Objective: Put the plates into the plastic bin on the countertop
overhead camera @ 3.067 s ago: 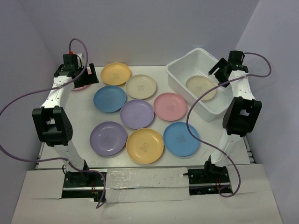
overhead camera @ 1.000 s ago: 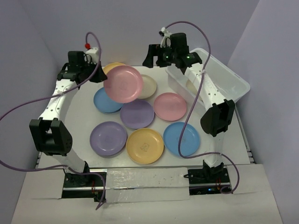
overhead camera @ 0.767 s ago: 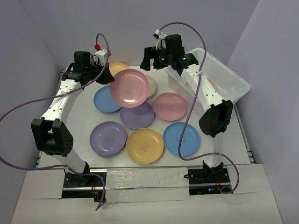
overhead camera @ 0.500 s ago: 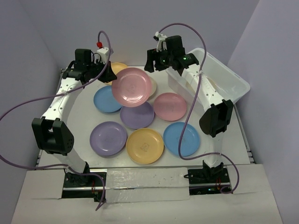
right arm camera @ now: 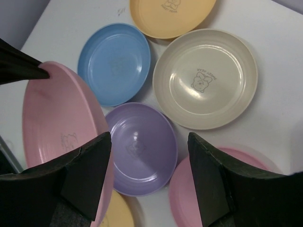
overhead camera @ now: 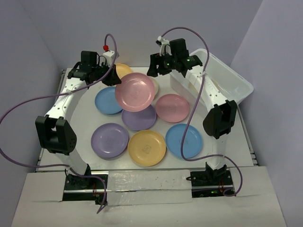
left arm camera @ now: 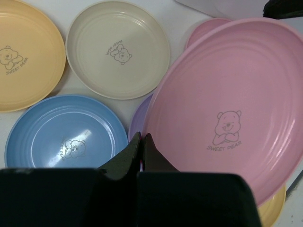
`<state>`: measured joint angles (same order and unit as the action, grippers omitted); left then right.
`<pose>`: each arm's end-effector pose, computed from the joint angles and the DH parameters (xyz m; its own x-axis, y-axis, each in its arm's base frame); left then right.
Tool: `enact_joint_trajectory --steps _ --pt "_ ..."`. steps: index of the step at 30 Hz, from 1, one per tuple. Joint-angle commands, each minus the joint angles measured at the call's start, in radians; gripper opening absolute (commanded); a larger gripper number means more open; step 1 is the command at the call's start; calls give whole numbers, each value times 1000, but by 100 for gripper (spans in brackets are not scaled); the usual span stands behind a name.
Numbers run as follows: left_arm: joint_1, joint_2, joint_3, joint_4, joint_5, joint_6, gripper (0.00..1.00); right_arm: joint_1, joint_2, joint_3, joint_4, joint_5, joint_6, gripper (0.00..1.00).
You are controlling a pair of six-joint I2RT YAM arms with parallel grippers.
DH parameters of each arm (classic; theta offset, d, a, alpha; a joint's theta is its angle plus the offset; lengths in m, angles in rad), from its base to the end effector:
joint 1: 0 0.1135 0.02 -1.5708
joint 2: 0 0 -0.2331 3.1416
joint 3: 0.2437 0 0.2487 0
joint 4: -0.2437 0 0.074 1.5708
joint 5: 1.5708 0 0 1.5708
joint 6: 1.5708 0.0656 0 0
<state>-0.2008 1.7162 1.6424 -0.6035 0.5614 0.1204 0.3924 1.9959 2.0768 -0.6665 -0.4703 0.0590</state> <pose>0.3848 -0.1140 0.3050 -0.5405 0.2138 -0.8137 0.6450 0.7263 -0.2376 0.4158 0.2042 0.3320 -0.5505 -0.1709 -0.8172 -0.6585 0.6906 0.2992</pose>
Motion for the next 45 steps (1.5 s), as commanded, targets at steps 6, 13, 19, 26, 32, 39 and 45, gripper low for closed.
enact_joint_trajectory --steps 6,13,19,26,32,39,45 --pt "-11 6 42 42 34 1 0 -11 -38 36 7 -141 31 73" --pt "-11 4 54 54 67 -6 0 36 -11 27 -71 -78 -91 69" --pt "-11 -5 58 51 81 -10 0 43 16 30 -98 1 -131 46" --pt "-11 -24 40 76 92 -21 0 42 21 55 -117 55 -149 9" --pt "-11 -1 71 122 -94 -108 99 -47 -38 67 -91 37 -75 0" --pt "4 103 199 211 -492 -281 99 -354 -116 22 -45 117 54 0" --pt "59 298 422 127 -547 -356 99 -590 -115 -30 -45 179 73 0"
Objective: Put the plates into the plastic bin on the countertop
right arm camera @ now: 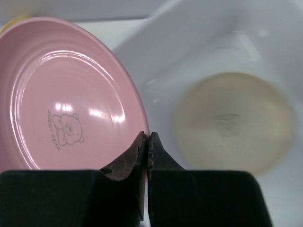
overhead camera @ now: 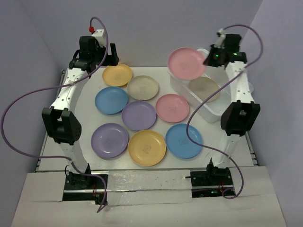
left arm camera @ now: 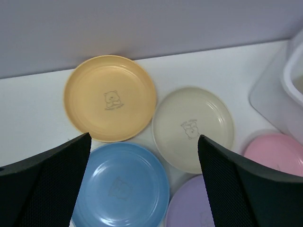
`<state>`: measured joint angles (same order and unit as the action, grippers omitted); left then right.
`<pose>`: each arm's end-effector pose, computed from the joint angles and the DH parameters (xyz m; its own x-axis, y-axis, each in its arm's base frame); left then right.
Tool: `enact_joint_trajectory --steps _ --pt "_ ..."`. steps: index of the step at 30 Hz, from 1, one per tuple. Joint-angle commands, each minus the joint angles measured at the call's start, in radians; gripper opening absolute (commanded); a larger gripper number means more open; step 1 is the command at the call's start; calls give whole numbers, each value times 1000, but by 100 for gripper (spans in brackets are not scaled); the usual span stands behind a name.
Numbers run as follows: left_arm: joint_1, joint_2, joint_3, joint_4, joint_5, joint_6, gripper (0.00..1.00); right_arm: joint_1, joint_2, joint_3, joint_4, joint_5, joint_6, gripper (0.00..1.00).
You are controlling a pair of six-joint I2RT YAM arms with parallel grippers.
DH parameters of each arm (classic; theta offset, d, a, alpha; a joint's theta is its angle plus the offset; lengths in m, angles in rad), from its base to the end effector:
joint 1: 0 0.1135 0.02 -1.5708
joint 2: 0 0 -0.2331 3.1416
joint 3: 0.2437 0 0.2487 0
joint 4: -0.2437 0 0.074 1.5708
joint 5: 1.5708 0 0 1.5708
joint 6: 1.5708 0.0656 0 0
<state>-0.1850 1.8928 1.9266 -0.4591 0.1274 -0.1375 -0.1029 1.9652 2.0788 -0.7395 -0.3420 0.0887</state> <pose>0.4503 -0.0927 0.3454 -0.4423 -0.0555 -0.8951 0.2378 0.9551 -0.1768 0.4525 -0.0246 0.3361 -0.5958 0.1454 -0.7898 -0.1213 0.9559 0.2675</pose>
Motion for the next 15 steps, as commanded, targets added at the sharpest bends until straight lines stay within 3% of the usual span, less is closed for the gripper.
enact_joint_trajectory --steps 1,7,11,15 --pt "61 152 167 -26 -117 -123 99 -117 -80 -45 28 57 41 0" --pt "138 270 234 -3 -122 -203 99 -166 -32 -103 30 97 4 0" --pt "139 322 224 68 -221 -223 99 -167 49 -92 34 153 -33 0" --pt "142 378 219 128 -177 -202 99 -169 111 -65 52 246 -65 15"
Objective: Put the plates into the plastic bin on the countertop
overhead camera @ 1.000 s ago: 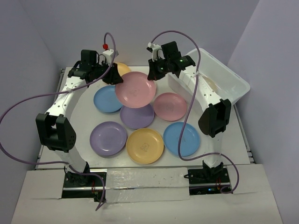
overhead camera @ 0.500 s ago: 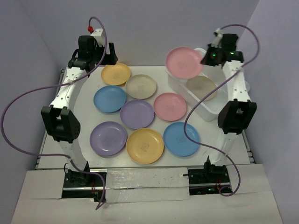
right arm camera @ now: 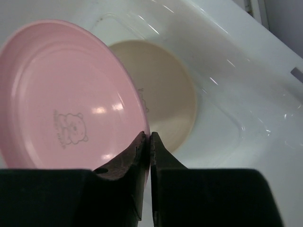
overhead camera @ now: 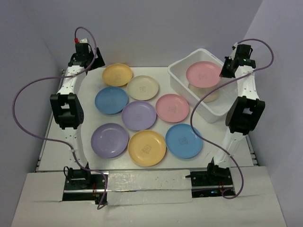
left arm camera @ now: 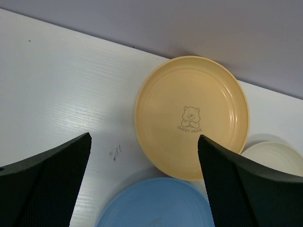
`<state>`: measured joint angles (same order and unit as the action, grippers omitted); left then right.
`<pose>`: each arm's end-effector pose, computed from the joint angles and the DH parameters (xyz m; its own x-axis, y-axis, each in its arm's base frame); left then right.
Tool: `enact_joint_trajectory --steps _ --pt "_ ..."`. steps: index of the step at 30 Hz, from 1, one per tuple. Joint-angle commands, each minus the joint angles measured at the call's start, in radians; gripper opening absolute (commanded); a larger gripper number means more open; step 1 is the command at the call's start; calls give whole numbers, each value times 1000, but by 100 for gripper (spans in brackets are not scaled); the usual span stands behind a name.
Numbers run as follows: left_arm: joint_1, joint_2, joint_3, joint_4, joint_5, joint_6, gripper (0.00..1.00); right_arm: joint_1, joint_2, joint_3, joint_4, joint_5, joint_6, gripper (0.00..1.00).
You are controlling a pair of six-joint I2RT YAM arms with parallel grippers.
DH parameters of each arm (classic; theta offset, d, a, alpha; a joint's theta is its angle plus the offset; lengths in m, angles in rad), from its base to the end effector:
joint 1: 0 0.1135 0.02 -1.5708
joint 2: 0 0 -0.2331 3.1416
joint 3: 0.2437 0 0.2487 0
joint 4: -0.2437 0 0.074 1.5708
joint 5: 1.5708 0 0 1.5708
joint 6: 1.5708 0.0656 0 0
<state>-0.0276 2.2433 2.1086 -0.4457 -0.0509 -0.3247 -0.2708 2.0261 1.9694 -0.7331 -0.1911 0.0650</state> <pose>0.5290 -0.0113 0.2464 -0.5147 -0.3045 -0.8014 -0.1890 0.9521 -0.2403 0.4507 -0.1122 0.2708 -0.6742 0.2534 -0.6937 0.1780 0.9674 0.1803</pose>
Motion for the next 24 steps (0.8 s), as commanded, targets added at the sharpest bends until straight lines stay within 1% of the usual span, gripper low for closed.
enact_joint_trajectory --steps 1,2,3,4,5,7,8,10,13,18,22,24 --pt "-15 46 33 154 21 -8 99 -1 61 52 47 105 -45 17" --pt "-14 60 38 167 31 -5 99 1 73 65 51 128 -45 19" --pt "-14 80 50 174 40 0 99 1 77 72 53 140 -48 25" --pt "-14 103 66 177 51 4 99 1 80 77 54 151 -51 34" --pt "-14 130 89 171 68 5 99 2 81 78 54 164 -53 53" --pt "-14 177 118 158 77 9 98 4 70 77 51 184 -53 77" --pt "-12 190 126 156 81 12 98 7 59 68 52 189 -53 87" --pt "-11 206 130 162 92 20 97 15 34 59 55 190 -53 92" --pt "-7 239 141 166 91 26 93 48 -20 48 53 169 -48 93" --pt "0 281 153 135 75 20 87 157 -117 53 54 124 -49 94" --pt "0 306 160 103 96 21 75 258 -162 58 55 109 -58 94" --pt "2 315 170 96 106 19 60 293 -176 62 55 103 -85 94"
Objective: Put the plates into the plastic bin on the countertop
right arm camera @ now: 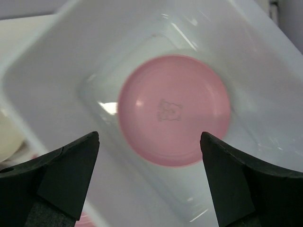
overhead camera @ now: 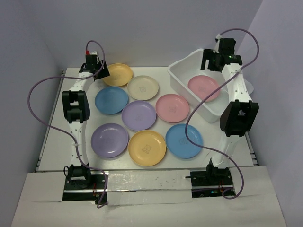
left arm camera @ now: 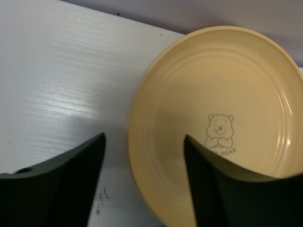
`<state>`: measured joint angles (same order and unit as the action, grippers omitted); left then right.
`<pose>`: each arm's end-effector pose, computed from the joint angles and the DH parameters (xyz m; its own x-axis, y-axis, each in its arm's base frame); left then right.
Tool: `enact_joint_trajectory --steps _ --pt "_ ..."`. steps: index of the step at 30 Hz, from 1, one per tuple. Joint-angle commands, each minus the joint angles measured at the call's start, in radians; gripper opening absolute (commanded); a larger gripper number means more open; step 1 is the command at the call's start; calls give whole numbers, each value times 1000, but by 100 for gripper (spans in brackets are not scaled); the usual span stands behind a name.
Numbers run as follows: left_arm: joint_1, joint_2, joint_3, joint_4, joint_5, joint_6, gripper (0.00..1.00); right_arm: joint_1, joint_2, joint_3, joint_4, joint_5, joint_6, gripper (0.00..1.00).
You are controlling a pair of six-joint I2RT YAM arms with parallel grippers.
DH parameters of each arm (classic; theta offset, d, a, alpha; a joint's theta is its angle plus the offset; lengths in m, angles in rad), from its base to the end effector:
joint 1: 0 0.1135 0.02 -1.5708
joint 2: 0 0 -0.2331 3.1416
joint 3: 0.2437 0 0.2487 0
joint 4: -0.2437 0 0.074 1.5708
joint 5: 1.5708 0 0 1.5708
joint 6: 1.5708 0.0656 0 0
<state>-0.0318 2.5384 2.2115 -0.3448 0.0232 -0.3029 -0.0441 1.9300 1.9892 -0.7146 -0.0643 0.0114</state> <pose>0.5687 -0.0196 0.1382 -0.6086 -0.2790 -0.7428 -0.1379 0.9591 -0.2473 0.4496 -0.0156 0.3209 -0.6089 0.0383 -0.7923 0.0001 0.9988 0.0482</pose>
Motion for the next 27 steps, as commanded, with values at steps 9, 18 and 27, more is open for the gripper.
enact_joint_trajectory --steps 9,18,27 --pt "16 31 128 -44 48 -54 42 113 -59 137 10 -46 -13 99" --pt "18 46 80 -121 86 -71 37 115 -61 172 -6 -53 -13 100" --pt "27 38 92 -135 46 -108 0 131 -90 134 -5 -60 -13 100"
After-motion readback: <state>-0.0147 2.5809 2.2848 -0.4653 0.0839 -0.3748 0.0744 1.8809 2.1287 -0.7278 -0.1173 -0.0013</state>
